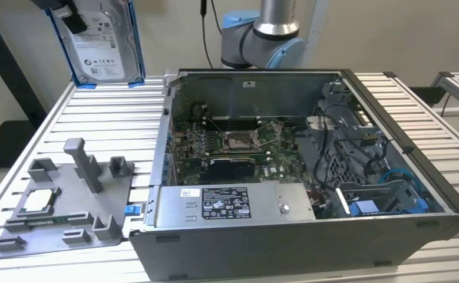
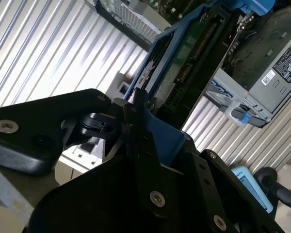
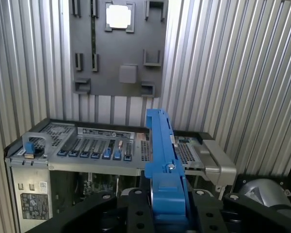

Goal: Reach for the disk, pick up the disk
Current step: 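Pick up the disk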

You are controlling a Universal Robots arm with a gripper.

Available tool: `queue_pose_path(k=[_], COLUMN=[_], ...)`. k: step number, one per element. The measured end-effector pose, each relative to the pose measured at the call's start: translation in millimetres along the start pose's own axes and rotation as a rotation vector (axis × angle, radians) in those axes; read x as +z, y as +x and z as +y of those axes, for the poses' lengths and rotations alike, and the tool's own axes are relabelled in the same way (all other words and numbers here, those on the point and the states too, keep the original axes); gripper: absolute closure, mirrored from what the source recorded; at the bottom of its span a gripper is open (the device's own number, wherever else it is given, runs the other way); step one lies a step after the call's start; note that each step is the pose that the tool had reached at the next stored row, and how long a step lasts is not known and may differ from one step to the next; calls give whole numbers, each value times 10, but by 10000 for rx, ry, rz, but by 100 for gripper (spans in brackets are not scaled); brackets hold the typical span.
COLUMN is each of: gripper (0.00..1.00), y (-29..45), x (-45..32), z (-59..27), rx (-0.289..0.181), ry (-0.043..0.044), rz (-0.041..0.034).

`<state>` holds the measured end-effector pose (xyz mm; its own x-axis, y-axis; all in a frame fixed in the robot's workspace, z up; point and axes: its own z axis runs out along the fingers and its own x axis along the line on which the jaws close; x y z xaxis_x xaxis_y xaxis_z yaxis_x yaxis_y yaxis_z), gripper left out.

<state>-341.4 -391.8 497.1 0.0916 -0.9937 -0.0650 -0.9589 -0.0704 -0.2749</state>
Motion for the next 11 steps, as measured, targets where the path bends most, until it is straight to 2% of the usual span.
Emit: queue_pose_path(k=[11], gripper=[100], y=[29], x=[84], z=[-301], rx=[2], ry=[-24], rz=[-3])
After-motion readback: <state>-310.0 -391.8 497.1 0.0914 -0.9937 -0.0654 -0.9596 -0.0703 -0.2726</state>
